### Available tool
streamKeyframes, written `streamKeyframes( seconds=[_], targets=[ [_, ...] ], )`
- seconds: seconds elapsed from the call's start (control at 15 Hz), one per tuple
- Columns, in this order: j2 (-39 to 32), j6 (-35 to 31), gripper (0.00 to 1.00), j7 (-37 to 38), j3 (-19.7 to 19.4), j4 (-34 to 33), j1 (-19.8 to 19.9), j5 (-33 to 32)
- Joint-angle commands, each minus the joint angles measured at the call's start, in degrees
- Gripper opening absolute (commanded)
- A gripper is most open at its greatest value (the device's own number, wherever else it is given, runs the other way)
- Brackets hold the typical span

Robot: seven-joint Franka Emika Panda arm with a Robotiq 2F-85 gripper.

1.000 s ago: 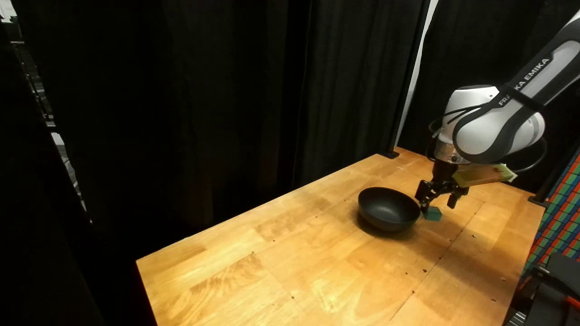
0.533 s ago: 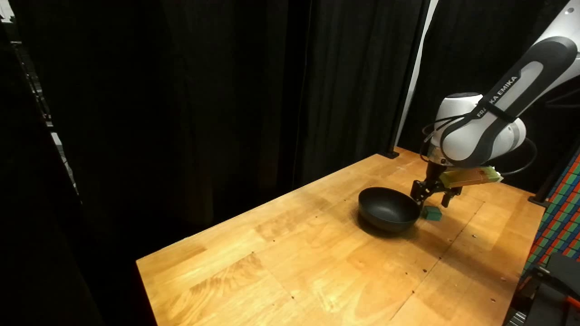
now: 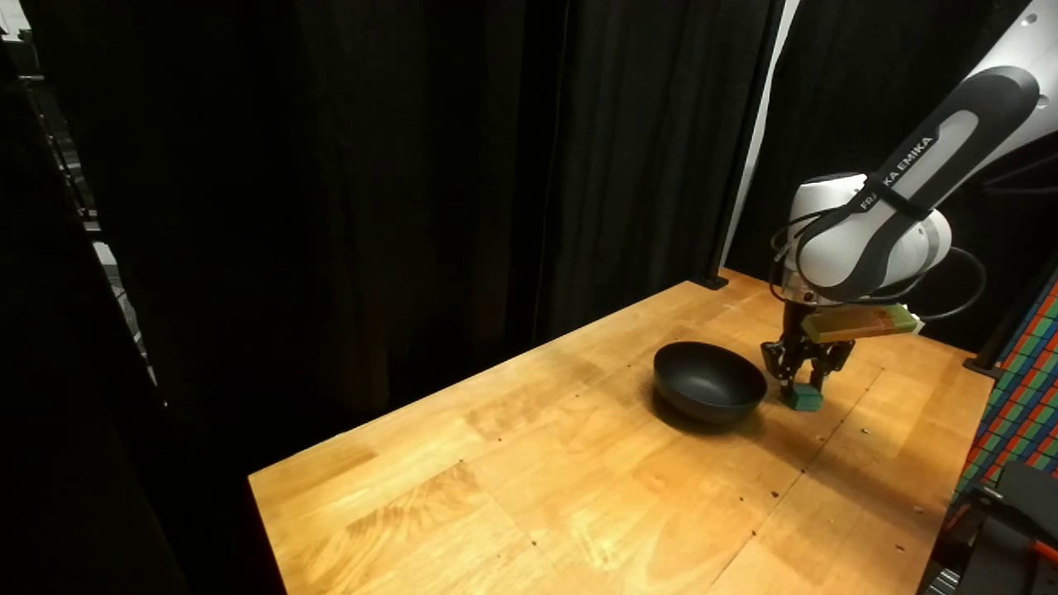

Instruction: Put the green cube in the black bowl

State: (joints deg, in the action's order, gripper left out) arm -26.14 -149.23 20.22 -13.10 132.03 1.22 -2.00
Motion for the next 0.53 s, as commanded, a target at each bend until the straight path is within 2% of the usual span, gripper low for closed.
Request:
streamKeyframes(
  seconds=[0.0,0.27,0.47],
  targets=[
    [3.89,7.61,0.23,0.62,-0.39,0.04,0.37,0.71],
    [12.10,9.22,0.23,0.67,0.44,2.48,0.76,1.46],
    [16.21,9.57,0.23,-2.60,4.33,3.34,2.35,9.56]
  ],
)
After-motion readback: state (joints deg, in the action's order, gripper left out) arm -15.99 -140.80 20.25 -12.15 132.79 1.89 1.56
